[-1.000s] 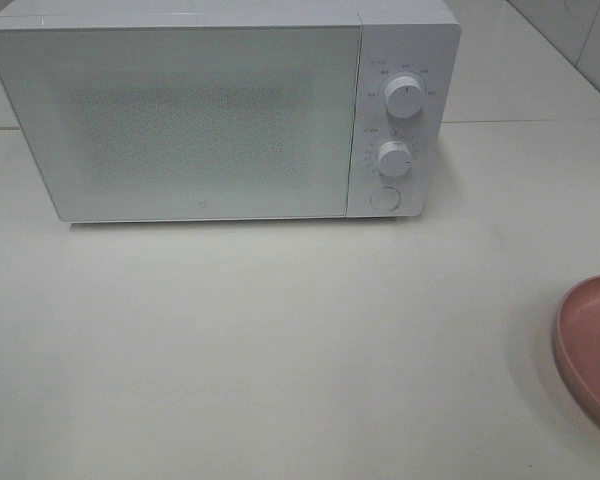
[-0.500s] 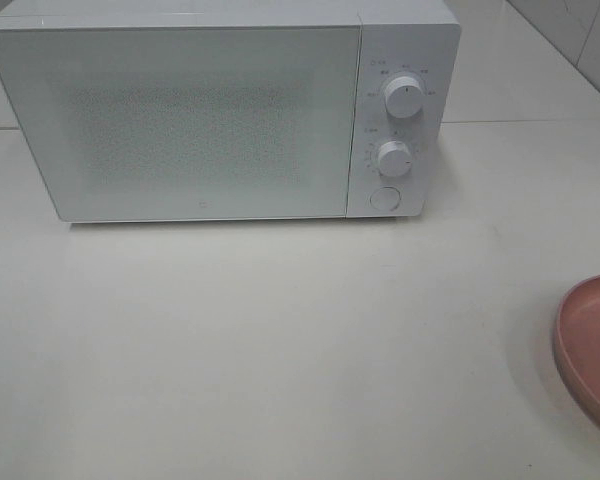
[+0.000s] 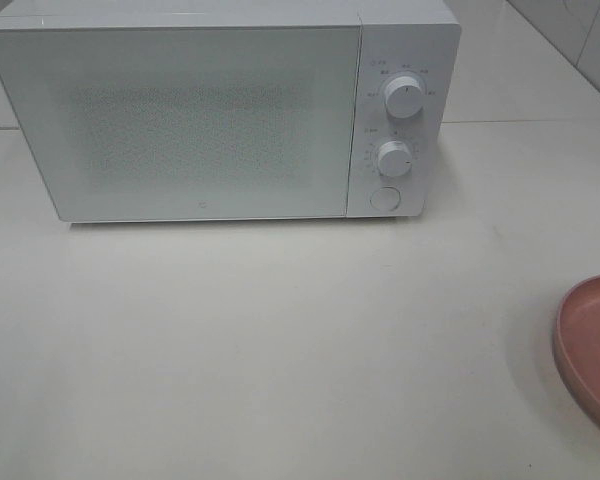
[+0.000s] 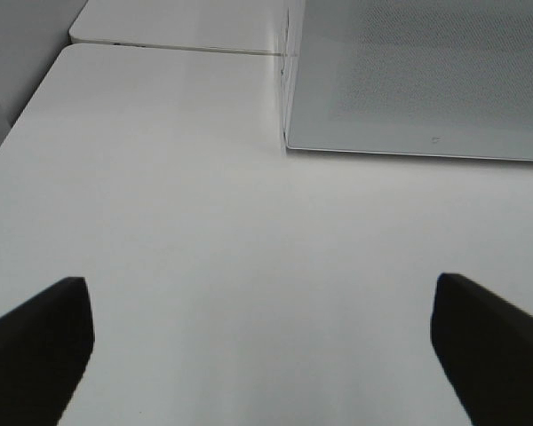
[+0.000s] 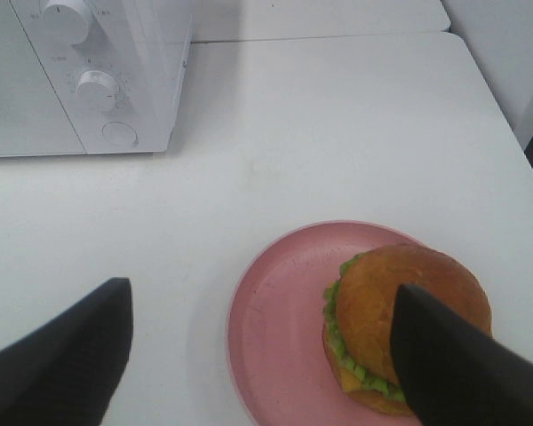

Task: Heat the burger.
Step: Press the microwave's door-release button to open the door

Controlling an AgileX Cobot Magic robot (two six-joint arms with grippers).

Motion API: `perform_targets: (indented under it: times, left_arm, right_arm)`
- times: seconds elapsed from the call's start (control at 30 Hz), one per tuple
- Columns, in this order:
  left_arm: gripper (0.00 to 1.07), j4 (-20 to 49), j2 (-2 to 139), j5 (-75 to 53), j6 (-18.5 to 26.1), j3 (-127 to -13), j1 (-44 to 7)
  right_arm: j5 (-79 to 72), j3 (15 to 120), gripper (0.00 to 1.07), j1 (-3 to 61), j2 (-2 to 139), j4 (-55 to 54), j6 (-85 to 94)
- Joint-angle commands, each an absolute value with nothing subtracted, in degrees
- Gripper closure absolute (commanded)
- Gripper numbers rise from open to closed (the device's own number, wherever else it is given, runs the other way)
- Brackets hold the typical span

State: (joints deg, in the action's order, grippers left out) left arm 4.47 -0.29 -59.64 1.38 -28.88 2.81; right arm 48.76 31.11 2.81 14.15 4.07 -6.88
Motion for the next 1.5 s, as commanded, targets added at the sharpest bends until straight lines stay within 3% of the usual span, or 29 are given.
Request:
perform_targets:
  times: [0.03, 0.9, 1.5]
  left_arm:
    - [0.09, 4.58, -1.83, -59.42, 1.20, -28.88, 2.69]
    - [0.09, 4.53, -1.83, -59.42, 1.20, -28.88, 2.69]
    - [0.09, 4.53, -1.83, -59.42, 1.20, -28.88, 2.69]
  right_arm:
    - [45.95, 30.71, 0.33, 2.92, 15.36, 3.78, -6.65]
    - [11.57, 17.42, 0.33, 2.92, 28.07, 3.84, -6.70]
    - [-14.95, 17.25, 0.33, 2.92, 42.00, 4.58, -5.73]
